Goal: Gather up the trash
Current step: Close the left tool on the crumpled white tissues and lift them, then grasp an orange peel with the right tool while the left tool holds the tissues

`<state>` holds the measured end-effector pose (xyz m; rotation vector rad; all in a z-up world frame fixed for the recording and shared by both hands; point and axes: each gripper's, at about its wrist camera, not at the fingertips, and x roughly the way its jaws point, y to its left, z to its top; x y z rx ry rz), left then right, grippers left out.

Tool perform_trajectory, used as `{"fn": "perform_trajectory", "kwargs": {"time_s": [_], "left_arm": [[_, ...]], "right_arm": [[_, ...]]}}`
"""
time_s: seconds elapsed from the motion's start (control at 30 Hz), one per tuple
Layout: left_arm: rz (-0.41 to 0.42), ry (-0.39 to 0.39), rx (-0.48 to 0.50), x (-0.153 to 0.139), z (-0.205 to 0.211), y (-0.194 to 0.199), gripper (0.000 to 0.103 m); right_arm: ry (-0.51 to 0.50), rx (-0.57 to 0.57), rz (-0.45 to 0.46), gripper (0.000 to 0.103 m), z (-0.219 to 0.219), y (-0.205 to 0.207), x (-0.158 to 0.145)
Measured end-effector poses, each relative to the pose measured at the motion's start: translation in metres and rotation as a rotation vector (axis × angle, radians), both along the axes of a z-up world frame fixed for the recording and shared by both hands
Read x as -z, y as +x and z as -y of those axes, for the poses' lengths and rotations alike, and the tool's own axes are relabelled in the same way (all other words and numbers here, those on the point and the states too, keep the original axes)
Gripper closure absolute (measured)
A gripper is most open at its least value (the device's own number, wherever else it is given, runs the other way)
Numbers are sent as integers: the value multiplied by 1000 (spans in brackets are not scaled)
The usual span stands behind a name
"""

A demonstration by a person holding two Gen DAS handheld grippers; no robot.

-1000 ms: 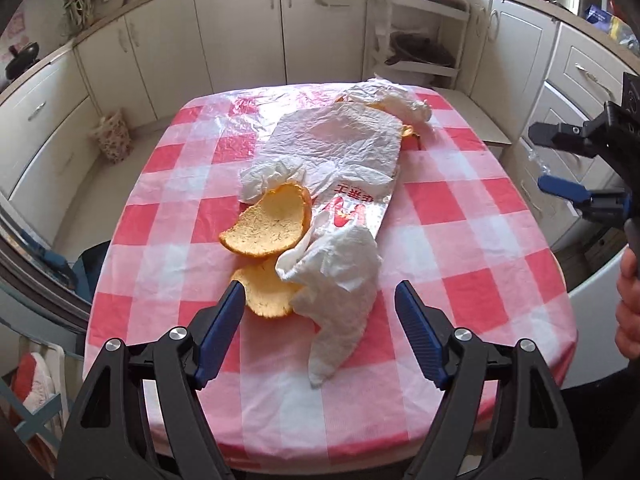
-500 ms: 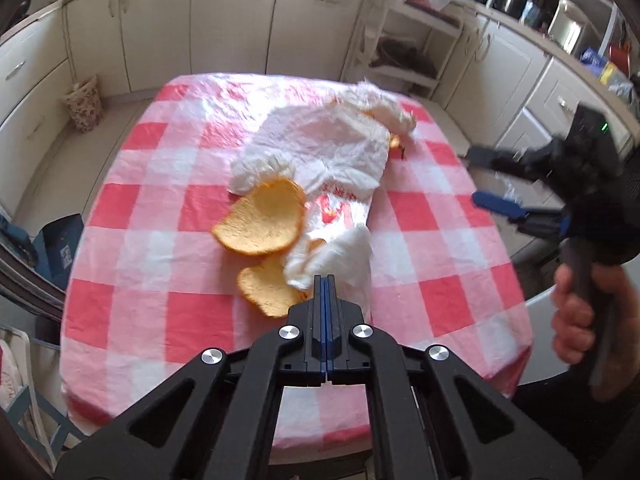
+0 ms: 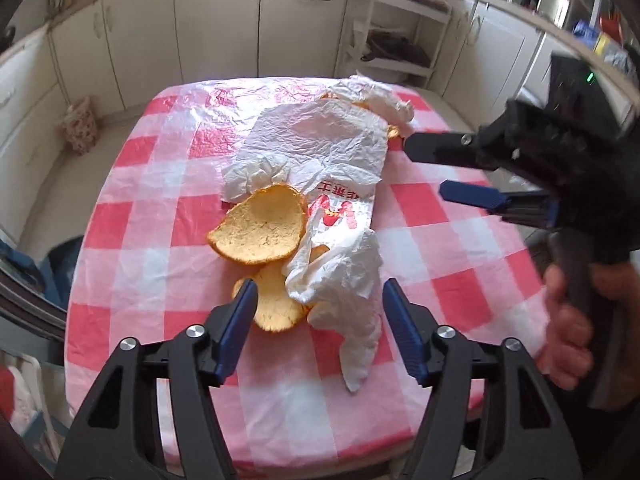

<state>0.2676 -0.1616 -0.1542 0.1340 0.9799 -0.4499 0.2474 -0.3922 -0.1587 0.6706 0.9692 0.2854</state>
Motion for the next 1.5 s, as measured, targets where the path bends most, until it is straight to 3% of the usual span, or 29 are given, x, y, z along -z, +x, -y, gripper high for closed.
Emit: {"fn": "perform_trajectory", "kwargs": {"time_s": [0.07,0.1,0.13,0.17,0.27,0.4,0.57,0.7,0.9,1.0,1.1,1.17,1.23,1.5], "left_arm": [[1,38,-14,11,11,8,38],[-16,34,-18,16,13,12,49],[-64,11,-13,22,14,17,82],[-112,-3,-9,28,14,20,91],[-140,-44,12,23,7,16,93],[-127,-138,27,-13,-20,2,93],[-36,-171,-87,-51,-78,1,92],[-39,-180,-205,-50,-114,17,92],[-79,-179,-266,-29,-131,24,92],[-107,-177,-290,-18,-138,26,92],[-113,-165,-309,-12,-144,28,92],[-109,-149,-323,-10,-147,30,92],[-101,-128,-332,-9,-148,31,92],[11,1,-321,-17,-131,21,92]], "right_arm": [[-8,-6,-2,26,0,1,0],[-8,-5,-3,26,1,2,0],[-6,-5,-4,26,1,2,0],[-3,-5,-2,26,2,2,-1],[-2,-15,11,26,1,3,-5],[9,-19,17,26,-1,5,-7],[1,-53,18,26,-20,9,-5],[-26,-97,7,26,-45,16,1],[-86,-148,-29,26,-77,32,17],[-125,-171,-50,37,-89,39,27],[-160,-188,-79,54,-96,44,38],[-169,-191,-81,77,-96,46,41],[-154,-190,-80,87,-94,46,41],[-5,-168,-32,91,-72,36,27]]}}
